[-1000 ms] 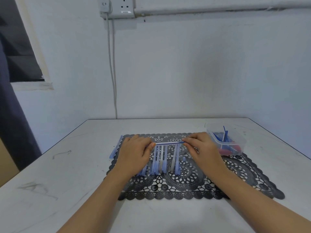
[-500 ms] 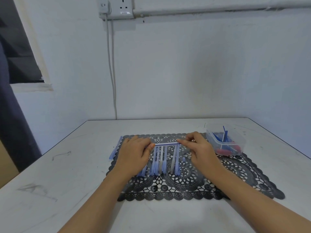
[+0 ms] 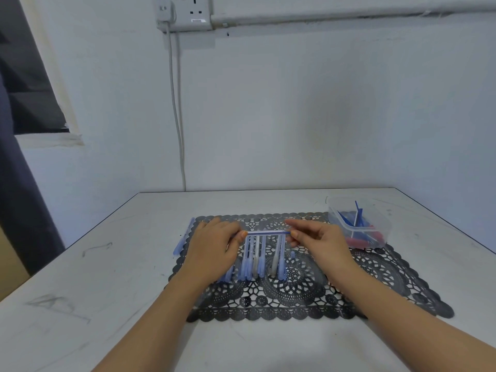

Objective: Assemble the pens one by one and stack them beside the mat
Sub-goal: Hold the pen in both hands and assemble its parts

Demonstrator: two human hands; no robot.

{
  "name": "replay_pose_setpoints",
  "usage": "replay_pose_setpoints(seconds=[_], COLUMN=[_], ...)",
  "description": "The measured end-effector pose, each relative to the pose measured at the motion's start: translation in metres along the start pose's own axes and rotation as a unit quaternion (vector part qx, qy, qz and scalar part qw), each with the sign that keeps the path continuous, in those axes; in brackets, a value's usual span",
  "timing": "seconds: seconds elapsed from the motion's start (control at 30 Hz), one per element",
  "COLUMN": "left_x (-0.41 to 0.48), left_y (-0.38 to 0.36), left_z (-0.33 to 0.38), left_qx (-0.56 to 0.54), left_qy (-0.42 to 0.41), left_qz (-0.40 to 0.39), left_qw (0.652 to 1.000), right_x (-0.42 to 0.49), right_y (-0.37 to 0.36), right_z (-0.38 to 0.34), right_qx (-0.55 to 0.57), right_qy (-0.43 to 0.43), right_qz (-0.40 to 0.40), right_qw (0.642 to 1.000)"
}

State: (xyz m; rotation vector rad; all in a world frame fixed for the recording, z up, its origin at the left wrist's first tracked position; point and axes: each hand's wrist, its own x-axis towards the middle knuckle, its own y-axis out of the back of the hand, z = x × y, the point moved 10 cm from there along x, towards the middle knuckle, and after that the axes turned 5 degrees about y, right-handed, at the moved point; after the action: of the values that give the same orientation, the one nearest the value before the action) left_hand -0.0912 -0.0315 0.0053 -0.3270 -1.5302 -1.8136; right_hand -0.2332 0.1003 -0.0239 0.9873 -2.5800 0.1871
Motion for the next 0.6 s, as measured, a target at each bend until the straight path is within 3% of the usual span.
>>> replay_pose_setpoints(seconds=[0.3, 0.6], left_x=[0.0, -0.001], left_y=[0.003, -0.006], left_z=[0.0, 0.002], left_qx=[-0.002, -0.007], left_qy=[-0.002, -0.007], left_qz=[0.01, -0.028], left_qw=[1.0, 1.0], right_x=[0.0, -0.001], right_y=[-0.003, -0.004], right_z=[0.004, 0.005], right_qx=[0.011, 0.017], right_qy=[-0.004, -0.032], right_qz=[-0.007, -0.014], right_qw=[1.0, 0.999])
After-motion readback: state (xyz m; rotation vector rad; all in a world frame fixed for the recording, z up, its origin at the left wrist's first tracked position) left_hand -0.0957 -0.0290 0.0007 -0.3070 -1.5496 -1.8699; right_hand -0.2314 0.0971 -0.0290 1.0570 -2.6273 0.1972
